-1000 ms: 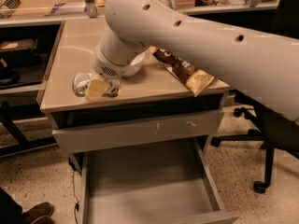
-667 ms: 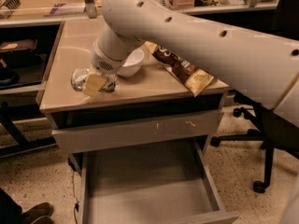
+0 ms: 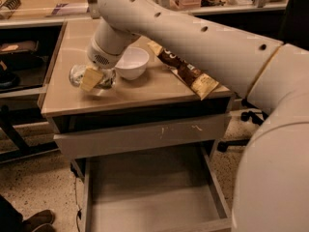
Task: Pick 7up can from middle drawer and place on counter
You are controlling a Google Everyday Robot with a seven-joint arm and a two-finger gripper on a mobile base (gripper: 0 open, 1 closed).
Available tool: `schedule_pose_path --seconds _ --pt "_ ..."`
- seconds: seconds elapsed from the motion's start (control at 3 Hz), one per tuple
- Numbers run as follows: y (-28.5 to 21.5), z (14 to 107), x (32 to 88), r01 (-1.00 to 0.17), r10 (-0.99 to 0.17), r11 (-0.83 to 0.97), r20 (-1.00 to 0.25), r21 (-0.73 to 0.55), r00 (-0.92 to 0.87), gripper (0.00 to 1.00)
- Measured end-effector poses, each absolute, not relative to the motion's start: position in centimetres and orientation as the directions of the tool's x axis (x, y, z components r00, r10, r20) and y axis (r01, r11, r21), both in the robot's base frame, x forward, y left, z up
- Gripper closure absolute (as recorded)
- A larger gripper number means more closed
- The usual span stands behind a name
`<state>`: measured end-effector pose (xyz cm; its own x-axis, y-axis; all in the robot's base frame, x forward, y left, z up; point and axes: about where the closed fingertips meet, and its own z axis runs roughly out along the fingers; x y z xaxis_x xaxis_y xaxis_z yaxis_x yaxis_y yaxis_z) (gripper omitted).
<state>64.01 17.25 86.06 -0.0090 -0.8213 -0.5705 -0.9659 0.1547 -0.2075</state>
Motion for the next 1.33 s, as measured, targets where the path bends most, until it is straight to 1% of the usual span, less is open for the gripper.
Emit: schedule_pose_path --seconds 1.0,1.33 --pt "21.4 83.5 65.9 -0.980 -0.806 0.157 -0.589 -0.122 -0.056 1.00" --pt "23.8 83.5 65.6 -0.986 -0.811 0.113 -0.585 -0.120 -0.022 1.00"
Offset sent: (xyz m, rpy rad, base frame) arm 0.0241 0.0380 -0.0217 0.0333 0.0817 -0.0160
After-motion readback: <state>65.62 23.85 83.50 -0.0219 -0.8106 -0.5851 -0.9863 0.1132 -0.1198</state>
